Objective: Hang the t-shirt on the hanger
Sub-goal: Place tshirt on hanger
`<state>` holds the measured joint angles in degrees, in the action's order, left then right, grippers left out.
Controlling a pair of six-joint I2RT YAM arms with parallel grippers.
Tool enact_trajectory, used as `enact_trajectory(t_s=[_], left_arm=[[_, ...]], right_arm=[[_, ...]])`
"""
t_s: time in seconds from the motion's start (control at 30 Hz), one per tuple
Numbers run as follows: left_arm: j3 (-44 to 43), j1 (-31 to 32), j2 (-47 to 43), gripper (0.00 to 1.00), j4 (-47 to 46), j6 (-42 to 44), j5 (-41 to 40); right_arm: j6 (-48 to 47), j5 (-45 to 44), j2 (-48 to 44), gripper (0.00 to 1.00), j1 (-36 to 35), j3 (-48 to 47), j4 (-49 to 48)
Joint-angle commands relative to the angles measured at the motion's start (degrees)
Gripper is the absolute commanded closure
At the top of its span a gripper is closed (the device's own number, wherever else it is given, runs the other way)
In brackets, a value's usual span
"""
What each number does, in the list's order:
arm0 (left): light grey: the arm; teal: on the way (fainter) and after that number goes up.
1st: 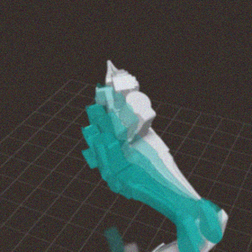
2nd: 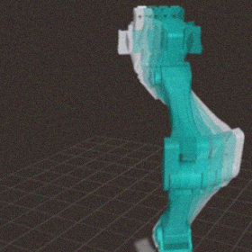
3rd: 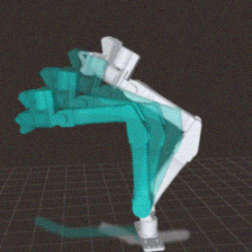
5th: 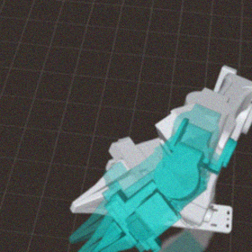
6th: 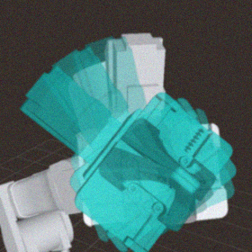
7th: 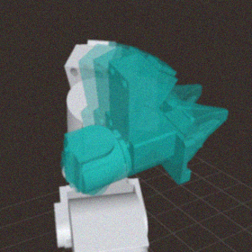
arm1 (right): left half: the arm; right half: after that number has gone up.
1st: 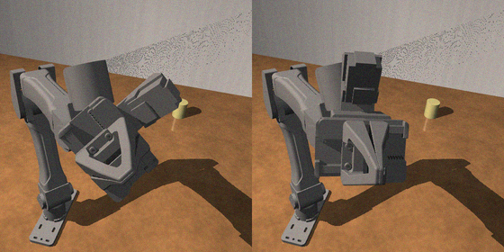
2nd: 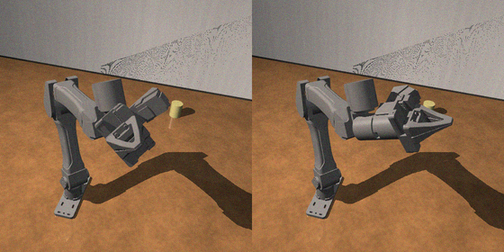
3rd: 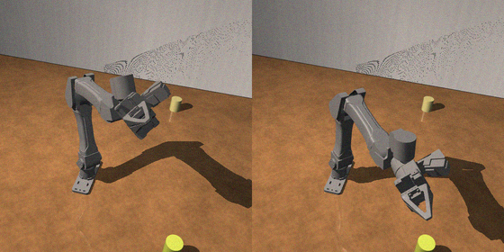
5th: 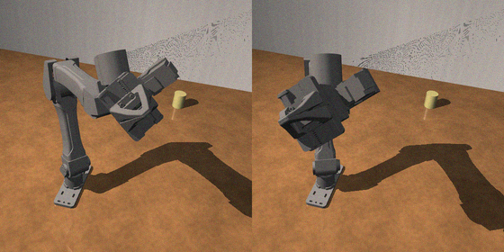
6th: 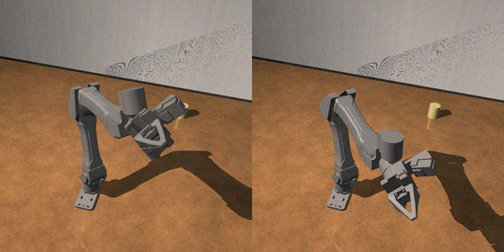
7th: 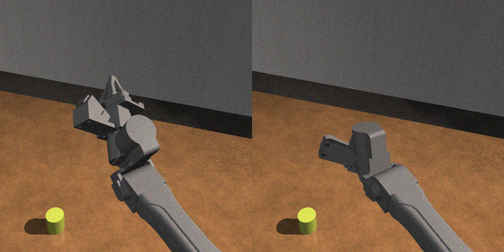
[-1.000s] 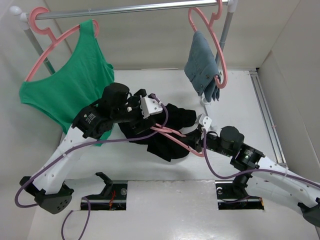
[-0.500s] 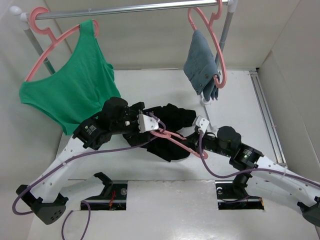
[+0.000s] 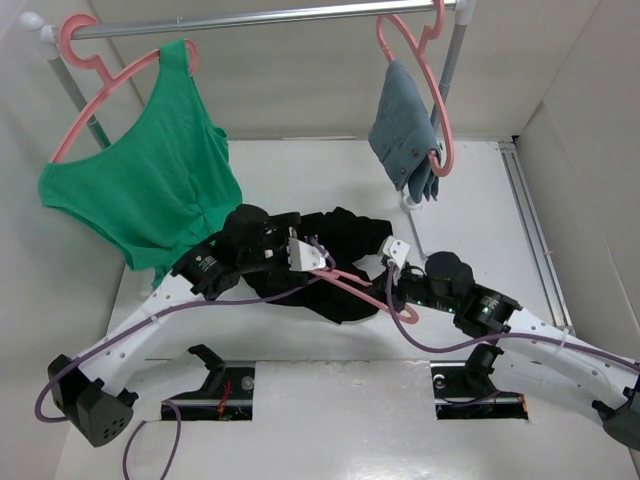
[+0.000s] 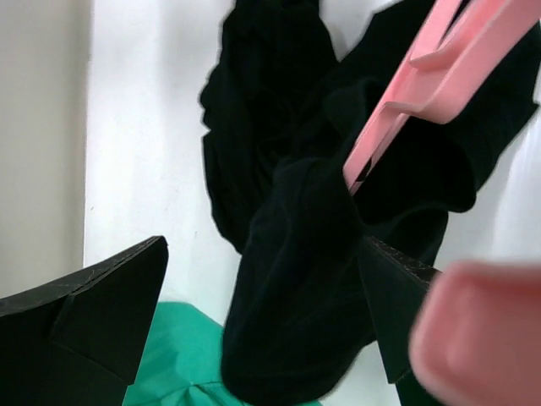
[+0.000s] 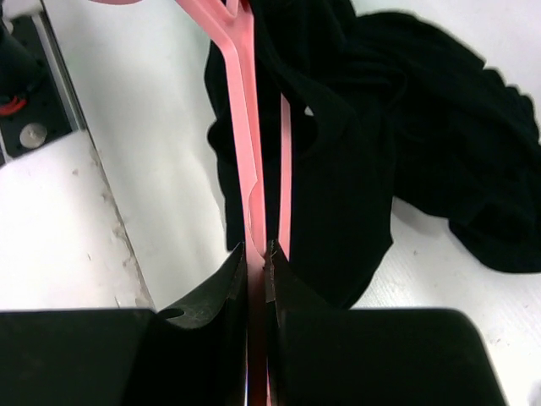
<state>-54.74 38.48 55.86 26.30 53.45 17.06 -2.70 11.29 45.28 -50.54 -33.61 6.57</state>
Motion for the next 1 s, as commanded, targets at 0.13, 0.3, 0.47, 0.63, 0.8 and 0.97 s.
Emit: enact_trajectory(t_s=[0.13, 0.3, 0.47, 0.63, 0.8, 0.97], left_arm=[[-2.0, -0.8, 8.6, 0.16, 8.7, 11.1, 7.8], [-4.5, -1.3, 14.3, 0.40, 14.9, 13.2, 11.9], [-1.4, -1.3, 15.2, 0.42, 17.3, 16.0, 13.1], [1.0, -1.3, 15.2, 0.73, 13.4, 13.8, 12.6], [2.0, -1.3, 15.9, 1.00, 12.1, 11.9, 11.2], [1.4, -1.3, 13.4, 1.00, 11.6, 9.8, 11.2]], right_arm=[[-0.3, -0.3, -0.9, 1.00, 0.4, -4.5, -2.7], [-0.8, -0.3, -0.9, 1.00, 0.4, -5.1, -1.6], [-1.3, -0.3, -0.9, 1.00, 0.4, -5.1, -1.6], [-1.3, -0.8, 0.3, 1.00, 0.4, -5.1, -1.6], [-0.8, -1.4, -0.2, 1.00, 0.4, -4.0, -2.9], [-0.8, -1.9, -0.2, 1.00, 0.4, -4.0, -3.4]])
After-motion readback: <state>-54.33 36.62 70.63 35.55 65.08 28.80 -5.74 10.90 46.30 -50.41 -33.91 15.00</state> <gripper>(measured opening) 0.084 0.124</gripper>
